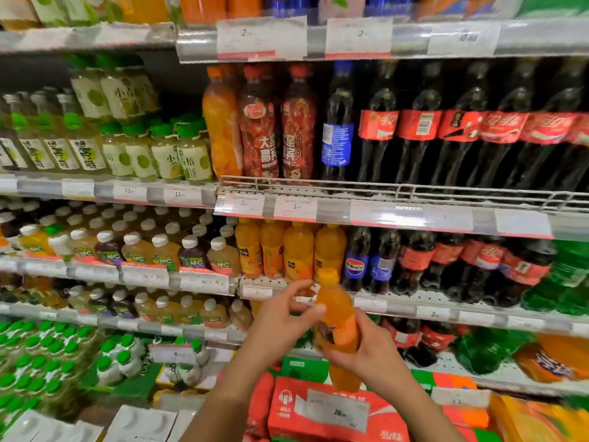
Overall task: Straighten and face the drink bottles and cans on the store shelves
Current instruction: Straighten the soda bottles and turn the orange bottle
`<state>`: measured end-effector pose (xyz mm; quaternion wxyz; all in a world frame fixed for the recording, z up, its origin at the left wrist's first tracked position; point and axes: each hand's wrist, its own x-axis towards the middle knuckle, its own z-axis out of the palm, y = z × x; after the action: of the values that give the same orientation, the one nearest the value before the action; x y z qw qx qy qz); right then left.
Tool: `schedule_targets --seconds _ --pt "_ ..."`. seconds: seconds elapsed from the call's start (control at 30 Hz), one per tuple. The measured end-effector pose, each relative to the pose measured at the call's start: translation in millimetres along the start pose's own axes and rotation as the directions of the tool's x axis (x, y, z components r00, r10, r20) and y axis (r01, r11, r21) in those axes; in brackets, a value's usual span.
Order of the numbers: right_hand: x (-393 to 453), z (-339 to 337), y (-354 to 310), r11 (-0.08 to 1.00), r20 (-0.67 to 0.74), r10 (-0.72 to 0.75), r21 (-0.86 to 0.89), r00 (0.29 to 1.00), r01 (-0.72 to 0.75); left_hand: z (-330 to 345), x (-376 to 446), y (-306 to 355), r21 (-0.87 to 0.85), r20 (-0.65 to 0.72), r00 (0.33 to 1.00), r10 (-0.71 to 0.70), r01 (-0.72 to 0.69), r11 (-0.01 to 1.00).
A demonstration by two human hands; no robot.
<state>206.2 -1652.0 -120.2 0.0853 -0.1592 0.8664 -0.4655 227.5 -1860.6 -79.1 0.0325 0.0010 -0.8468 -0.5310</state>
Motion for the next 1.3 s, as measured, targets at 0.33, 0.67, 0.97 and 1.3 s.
schedule_targets --seconds 0.33,0.67,0.97,1.3 --pt "-33 -42 35 0.993 -0.177 0.106 0.079 0.979 -0.093 -58 123 -16 0.191 -0.444 0.886 -0.135 0.241 0.951" --pt "-58 -57 51 0.979 -0.251 0.185 0.128 0.950 -0.157 -54 186 -14 0.459 -0.293 0.848 -0.442 0.530 0.713" --pt "-69 -68 52 0.973 -0.248 0.208 0.150 0.946 -0.174 -62 197 -13 0.653 -0.279 0.856 -0.436 0.502 0.568" --pt "-58 -57 41 0.981 -0.234 0.170 0.138 0.957 -0.140 -63 177 -24 0.607 -0.383 0.922 -0.054 0.295 0.738"
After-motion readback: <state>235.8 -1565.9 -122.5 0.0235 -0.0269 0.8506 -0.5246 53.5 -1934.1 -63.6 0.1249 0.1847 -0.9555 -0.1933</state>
